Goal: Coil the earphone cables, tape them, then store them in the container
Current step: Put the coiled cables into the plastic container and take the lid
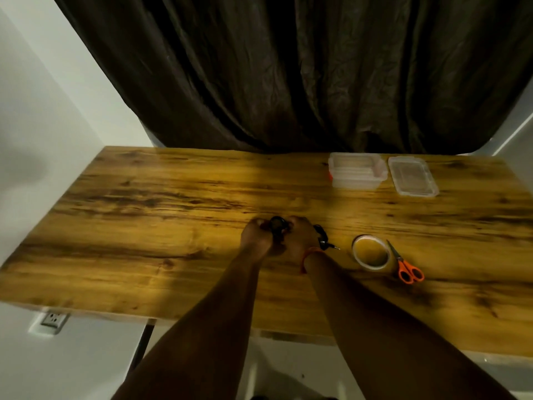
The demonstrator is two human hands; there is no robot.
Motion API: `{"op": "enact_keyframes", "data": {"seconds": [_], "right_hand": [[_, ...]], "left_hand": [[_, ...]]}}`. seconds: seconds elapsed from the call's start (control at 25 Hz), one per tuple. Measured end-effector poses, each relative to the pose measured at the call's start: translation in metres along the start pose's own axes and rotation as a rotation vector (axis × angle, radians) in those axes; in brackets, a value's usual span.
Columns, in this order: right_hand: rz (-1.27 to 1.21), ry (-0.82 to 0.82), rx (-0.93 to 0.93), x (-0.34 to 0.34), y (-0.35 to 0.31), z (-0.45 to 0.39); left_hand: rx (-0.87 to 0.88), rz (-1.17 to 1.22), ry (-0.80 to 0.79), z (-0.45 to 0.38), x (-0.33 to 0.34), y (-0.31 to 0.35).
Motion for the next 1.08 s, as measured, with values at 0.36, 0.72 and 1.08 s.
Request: {"op": "enact_keyframes", "data": {"seconds": [0.36,0.72,1.08], "right_hand": [[-0.163,0.266,0.073,-0.090,-0.024,-0.029],[-0.498,0.203,0.035,-0.188,0.030,-0.113],[-0.396,0.196,0.134,-0.200,0.049,-0.178]], "left_hand": [[0.087,0.333,-0.170,-0.049,0.030,0.081],[0.154,0.187,-0.083,-0.076,0.124,0.178],[0.470,-0.378,-0.202,-0.107,0.156,0.211]]}}
Point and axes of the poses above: each hand's wrist, its own z-axis away from the middle knuckle, its own x-axis out of the palm, y = z × x, the point moved 8 cm from there along -z, towards the middle knuckle, and after that the axes turned 1 degree about z, right-handed, at the moved point
